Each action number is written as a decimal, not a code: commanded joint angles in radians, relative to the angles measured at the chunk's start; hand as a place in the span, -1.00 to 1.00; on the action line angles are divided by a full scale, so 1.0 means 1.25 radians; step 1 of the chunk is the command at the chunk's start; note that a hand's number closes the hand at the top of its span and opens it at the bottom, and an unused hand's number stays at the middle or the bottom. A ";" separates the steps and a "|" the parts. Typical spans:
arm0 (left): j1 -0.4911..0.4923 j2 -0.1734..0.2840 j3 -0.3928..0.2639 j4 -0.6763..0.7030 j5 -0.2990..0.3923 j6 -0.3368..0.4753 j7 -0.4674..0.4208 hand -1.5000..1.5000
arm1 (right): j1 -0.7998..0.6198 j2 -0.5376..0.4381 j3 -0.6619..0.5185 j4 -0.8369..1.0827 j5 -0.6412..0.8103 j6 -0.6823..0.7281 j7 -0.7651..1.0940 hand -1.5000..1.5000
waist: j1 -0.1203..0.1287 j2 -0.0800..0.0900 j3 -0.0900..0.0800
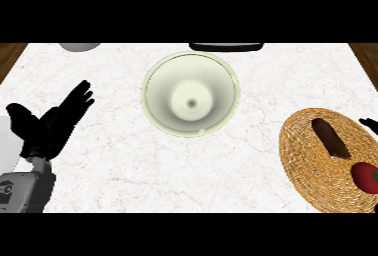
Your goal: Pick the tomato from the placemat and place it in the bowl
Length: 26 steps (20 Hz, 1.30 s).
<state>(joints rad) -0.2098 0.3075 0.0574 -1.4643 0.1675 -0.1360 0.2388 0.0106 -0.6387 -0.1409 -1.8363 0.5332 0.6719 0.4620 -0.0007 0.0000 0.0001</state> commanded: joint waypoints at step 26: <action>-0.009 -0.033 0.066 0.022 -0.047 -0.068 -0.004 0.00 | -0.060 0.096 -0.010 0.310 0.238 -0.076 -0.203 -1.00 | -0.001 0.000 0.000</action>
<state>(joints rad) -0.2076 0.2606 0.1180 -1.4954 0.1170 -0.1925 0.2756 -0.0622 -0.5380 -0.1473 -1.4550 0.8130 0.5699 0.2192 0.0002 0.0002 0.0002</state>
